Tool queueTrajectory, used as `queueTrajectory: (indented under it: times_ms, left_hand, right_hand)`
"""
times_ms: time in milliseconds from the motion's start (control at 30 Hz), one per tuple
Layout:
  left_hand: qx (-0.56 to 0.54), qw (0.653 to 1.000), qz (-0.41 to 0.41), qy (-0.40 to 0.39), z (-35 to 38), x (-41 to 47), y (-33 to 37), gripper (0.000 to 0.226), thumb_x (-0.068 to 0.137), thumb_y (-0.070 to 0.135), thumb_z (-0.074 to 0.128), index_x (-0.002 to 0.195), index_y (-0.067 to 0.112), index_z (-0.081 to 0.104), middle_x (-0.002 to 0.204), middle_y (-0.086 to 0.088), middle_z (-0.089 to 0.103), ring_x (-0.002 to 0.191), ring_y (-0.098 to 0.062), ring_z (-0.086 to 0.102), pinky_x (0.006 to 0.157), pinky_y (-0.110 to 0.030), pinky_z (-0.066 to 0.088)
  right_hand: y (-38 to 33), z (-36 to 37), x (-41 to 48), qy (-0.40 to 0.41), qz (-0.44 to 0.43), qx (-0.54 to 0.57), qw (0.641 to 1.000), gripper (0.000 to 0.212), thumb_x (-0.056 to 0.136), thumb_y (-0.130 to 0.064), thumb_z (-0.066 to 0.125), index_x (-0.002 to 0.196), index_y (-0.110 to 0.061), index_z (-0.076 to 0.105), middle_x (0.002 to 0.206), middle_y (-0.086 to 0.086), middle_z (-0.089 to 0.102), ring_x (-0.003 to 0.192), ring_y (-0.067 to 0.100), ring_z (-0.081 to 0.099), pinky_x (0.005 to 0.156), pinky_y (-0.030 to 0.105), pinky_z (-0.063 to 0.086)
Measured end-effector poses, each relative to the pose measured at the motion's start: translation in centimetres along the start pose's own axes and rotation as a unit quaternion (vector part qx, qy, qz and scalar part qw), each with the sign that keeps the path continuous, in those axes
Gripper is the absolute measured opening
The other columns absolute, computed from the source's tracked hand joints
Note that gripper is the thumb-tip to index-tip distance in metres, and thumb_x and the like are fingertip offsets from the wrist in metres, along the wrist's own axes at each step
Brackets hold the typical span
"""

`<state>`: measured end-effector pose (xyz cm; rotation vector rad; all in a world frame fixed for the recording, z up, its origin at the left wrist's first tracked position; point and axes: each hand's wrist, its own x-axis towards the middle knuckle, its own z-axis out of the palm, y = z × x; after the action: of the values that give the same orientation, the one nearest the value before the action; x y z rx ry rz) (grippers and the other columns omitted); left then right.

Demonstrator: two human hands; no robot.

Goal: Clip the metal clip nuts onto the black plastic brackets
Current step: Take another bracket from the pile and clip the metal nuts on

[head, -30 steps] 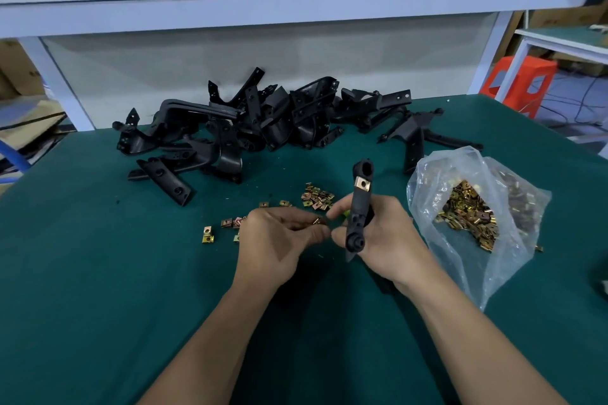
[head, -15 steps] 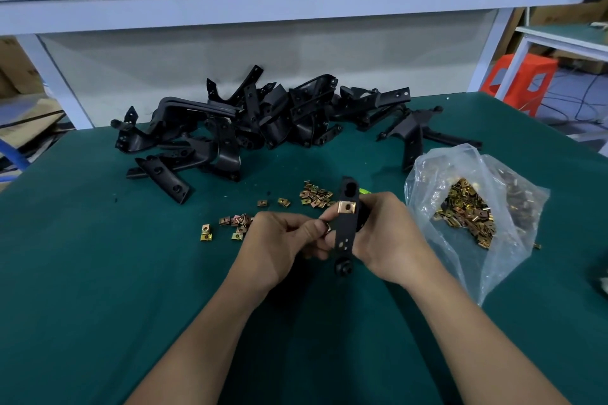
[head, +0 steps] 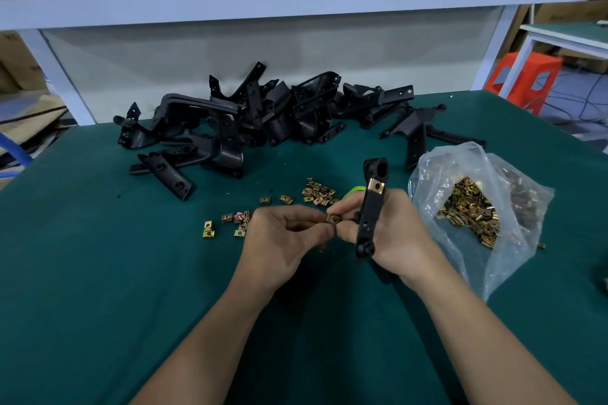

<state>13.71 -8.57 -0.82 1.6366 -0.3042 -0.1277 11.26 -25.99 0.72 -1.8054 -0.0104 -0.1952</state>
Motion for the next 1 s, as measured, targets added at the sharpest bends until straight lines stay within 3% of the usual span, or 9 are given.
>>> queueTrajectory:
  times_ms: [67,133,300,500,600,700,800,867,1000]
  left_hand:
    - [0.006,1.0,0.014,0.013,0.1,-0.1,0.1,0.014,0.075,0.013,0.089,0.086,0.016,0.081,0.078,-0.004,0.078,0.07,-0.013,0.074,0.066,-0.018,0.056]
    - [-0.004,1.0,0.022,0.014,0.0,-0.1,0.0,0.024,0.073,0.016,0.088,0.095,0.014,0.08,0.08,-0.004,0.078,0.075,-0.014,0.074,0.07,-0.02,0.057]
    - [0.01,0.999,0.027,-0.029,-0.4,0.1,-0.1,0.023,0.079,0.016,0.085,0.101,0.012,0.082,0.09,-0.005,0.08,0.087,-0.023,0.075,0.078,-0.027,0.059]
    - [0.002,0.998,0.063,0.006,-0.3,0.2,0.0,0.01,0.071,0.019,0.088,0.08,0.02,0.083,0.079,-0.003,0.078,0.073,-0.014,0.072,0.071,-0.023,0.058]
    - [-0.106,0.99,0.029,0.089,-0.7,0.5,0.4,0.01,0.069,0.026,0.084,0.074,0.017,0.082,0.072,-0.004,0.075,0.065,-0.012,0.067,0.066,-0.021,0.056]
    - [-0.095,0.988,0.025,0.116,-1.9,0.8,0.7,0.011,0.07,0.029,0.082,0.068,0.018,0.081,0.064,-0.005,0.072,0.058,-0.013,0.062,0.062,-0.022,0.055]
    - [-0.09,0.991,0.01,0.096,-1.5,0.6,0.8,0.026,0.086,0.012,0.079,0.061,0.014,0.075,0.062,-0.006,0.066,0.056,-0.013,0.057,0.056,-0.022,0.05]
    - [-0.099,0.992,-0.009,0.079,-1.0,0.4,0.9,0.036,0.094,0.004,0.066,0.061,0.015,0.072,0.062,-0.004,0.059,0.056,-0.012,0.052,0.054,-0.021,0.045]
    - [-0.104,0.994,-0.012,-0.005,-1.3,-0.3,1.3,0.041,0.102,0.007,0.056,0.066,0.018,0.071,0.064,-0.004,0.06,0.06,-0.012,0.055,0.057,-0.02,0.046]
  right_hand:
    - [-0.2,0.0,0.0,0.022,0.005,-0.022,1.0,0.045,0.054,-0.044,0.072,0.082,-0.01,0.077,0.087,0.016,0.074,0.088,0.041,0.07,0.082,0.056,0.057]
    - [0.2,-0.1,0.0,0.032,0.0,-0.036,0.999,0.06,0.053,-0.05,0.062,0.086,-0.001,0.072,0.09,0.029,0.07,0.09,0.054,0.065,0.081,0.067,0.054]
    - [-0.6,0.1,-0.2,0.049,0.032,-0.085,0.995,0.054,0.038,-0.062,0.082,0.074,-0.022,0.076,0.077,0.004,0.073,0.08,0.037,0.069,0.073,0.059,0.057]
    - [-0.5,-0.2,-0.2,0.056,0.039,-0.079,0.995,0.051,0.04,-0.056,0.085,0.073,-0.019,0.076,0.084,0.018,0.07,0.075,0.041,0.064,0.074,0.064,0.055]
    - [-0.3,-0.7,0.0,0.063,0.06,-0.076,0.993,0.037,0.051,-0.037,0.083,0.076,-0.01,0.075,0.092,0.031,0.066,0.072,0.03,0.059,0.074,0.071,0.052]
    - [0.1,-0.9,0.2,0.075,0.059,-0.133,0.987,0.03,0.064,-0.033,0.07,0.083,-0.011,0.075,0.085,0.018,0.073,0.079,0.039,0.07,0.077,0.057,0.059]
    - [0.1,-0.6,-0.4,0.094,0.048,-0.257,0.961,0.016,0.067,-0.039,0.075,0.077,-0.029,0.068,0.063,-0.004,0.066,0.065,0.022,0.063,0.051,0.031,0.049]
    - [0.1,-0.3,-0.8,0.103,0.018,-0.353,0.93,0.015,0.074,-0.034,0.075,0.081,-0.03,0.062,0.06,-0.006,0.057,0.066,0.024,0.059,0.053,0.031,0.04]
    - [0.1,-0.2,-0.8,0.109,0.003,-0.426,0.898,0.015,0.08,-0.03,0.069,0.093,-0.03,0.061,0.064,-0.009,0.05,0.072,0.033,0.056,0.063,0.037,0.045]
